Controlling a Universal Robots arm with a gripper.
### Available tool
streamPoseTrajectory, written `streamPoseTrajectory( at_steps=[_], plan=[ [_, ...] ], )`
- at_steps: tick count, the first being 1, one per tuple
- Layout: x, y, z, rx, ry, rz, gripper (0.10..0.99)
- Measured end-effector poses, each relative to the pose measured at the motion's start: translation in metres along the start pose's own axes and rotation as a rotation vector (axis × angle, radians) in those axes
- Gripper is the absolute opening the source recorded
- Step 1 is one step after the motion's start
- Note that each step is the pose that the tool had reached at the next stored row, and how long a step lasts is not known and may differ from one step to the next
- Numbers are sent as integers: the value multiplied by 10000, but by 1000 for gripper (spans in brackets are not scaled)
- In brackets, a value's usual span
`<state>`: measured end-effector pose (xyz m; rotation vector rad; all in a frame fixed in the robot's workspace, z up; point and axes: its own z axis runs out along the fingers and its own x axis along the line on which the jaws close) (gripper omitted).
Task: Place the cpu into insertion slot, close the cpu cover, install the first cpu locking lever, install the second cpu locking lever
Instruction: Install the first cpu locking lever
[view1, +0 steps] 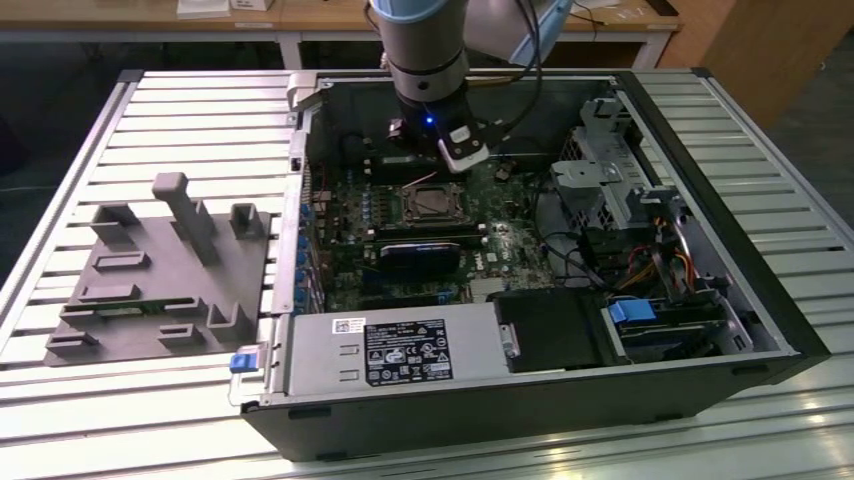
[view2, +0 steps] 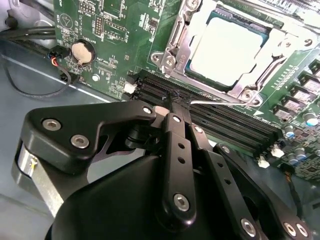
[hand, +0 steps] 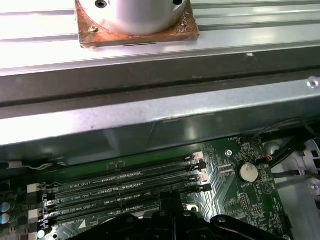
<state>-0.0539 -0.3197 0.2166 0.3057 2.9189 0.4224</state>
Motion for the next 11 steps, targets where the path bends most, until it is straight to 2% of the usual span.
streamPoseTrajectory(
  at_steps=[4, 11],
  plan=[
    [6, 9, 18, 76, -65, 171, 106],
    [23, 55, 46, 150, -139, 377, 106]
  ],
)
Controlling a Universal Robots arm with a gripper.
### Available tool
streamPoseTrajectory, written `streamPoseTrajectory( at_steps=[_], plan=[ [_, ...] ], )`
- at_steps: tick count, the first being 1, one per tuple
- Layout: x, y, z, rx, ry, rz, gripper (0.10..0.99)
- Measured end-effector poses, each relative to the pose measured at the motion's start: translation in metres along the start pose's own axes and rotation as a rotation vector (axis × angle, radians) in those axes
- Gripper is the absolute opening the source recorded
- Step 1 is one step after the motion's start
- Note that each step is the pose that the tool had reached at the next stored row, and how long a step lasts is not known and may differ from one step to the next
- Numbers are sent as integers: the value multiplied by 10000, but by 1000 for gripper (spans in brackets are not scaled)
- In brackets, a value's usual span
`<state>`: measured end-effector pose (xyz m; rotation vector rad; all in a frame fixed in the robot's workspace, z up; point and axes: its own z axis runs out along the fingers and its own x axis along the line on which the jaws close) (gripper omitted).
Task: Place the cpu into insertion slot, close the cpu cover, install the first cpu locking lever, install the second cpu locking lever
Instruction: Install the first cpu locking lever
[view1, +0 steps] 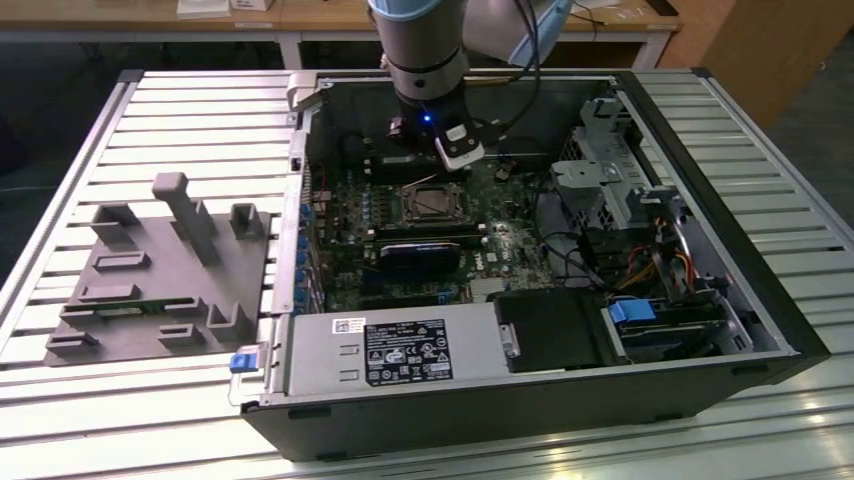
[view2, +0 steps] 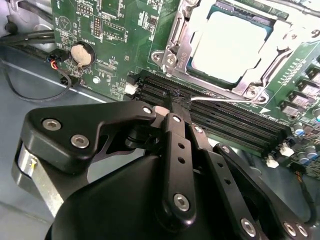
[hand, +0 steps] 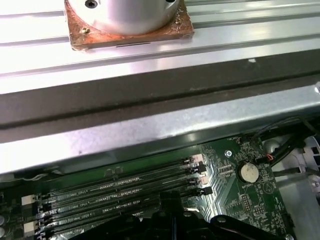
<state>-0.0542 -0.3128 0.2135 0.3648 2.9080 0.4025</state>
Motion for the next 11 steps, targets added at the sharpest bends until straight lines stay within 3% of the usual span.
streamPoseTrajectory(
  at_steps=[5, 11],
  plan=[
    [3, -3, 16, 130, -150, 436, 106],
    [22, 22, 33, 175, -233, 713, 106]
  ],
)
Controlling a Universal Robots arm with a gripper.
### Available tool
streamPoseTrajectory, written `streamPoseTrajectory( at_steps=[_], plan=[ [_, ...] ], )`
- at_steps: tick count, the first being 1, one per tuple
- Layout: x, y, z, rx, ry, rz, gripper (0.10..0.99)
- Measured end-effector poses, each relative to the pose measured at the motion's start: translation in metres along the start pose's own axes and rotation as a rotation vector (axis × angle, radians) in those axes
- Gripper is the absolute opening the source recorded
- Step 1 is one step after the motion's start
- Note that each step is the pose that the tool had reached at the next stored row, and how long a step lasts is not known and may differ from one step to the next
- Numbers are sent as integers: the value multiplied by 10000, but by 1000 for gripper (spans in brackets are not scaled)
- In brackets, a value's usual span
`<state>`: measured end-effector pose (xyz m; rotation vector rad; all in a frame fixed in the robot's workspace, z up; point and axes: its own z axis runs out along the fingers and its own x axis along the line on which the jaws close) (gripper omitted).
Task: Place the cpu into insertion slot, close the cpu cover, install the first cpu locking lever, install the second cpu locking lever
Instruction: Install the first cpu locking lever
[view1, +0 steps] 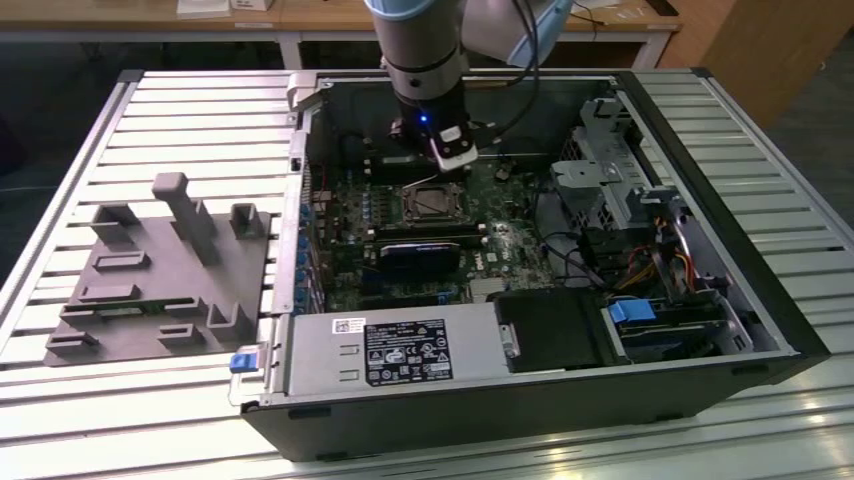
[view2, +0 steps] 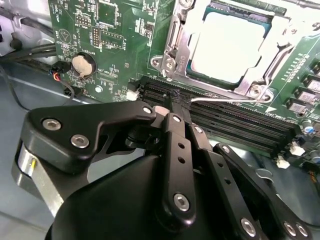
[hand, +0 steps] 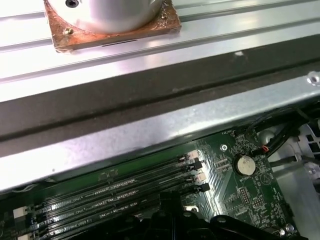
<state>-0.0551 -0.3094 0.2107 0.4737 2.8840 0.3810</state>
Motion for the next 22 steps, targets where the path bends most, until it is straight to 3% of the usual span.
streamPoseTrajectory(
  at_steps=[12, 22],
  plan=[
    [68, 3, 1, 61, -110, 324, 106],
    [85, -8, 44, 127, -207, 552, 106]
  ],
)
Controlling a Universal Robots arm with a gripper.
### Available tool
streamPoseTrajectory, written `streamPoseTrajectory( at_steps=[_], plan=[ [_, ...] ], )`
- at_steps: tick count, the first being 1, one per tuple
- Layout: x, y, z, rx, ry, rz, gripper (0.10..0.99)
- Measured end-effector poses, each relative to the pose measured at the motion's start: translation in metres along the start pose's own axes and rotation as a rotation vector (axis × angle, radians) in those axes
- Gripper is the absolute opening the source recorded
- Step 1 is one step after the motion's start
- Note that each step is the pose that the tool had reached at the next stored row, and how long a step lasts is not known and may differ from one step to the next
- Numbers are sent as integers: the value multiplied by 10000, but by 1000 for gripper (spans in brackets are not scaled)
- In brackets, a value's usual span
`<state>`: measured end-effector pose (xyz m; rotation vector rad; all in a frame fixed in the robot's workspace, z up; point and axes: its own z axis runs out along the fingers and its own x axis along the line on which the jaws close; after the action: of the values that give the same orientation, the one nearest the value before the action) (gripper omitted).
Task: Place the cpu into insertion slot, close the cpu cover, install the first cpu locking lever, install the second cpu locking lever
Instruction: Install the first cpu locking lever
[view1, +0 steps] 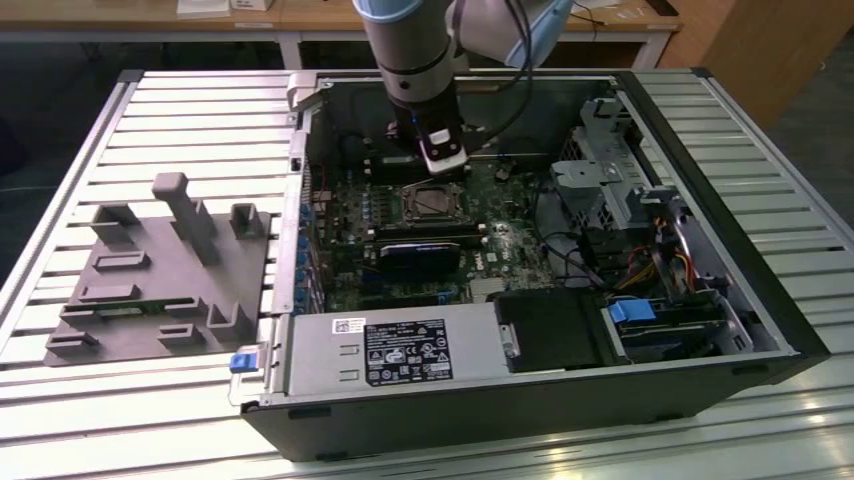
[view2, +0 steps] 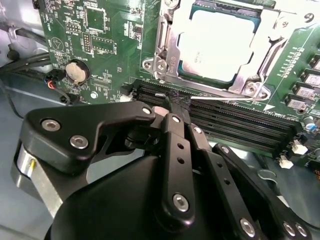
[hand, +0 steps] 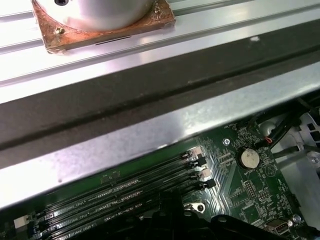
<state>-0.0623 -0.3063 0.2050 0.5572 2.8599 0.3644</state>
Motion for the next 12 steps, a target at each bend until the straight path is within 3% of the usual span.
streamPoseTrajectory(
  at_steps=[5, 12],
  plan=[
    [12, -3, 27, 51, -50, 32, 106],
    [20, -11, 65, 386, -226, -62, 106]
  ],
)
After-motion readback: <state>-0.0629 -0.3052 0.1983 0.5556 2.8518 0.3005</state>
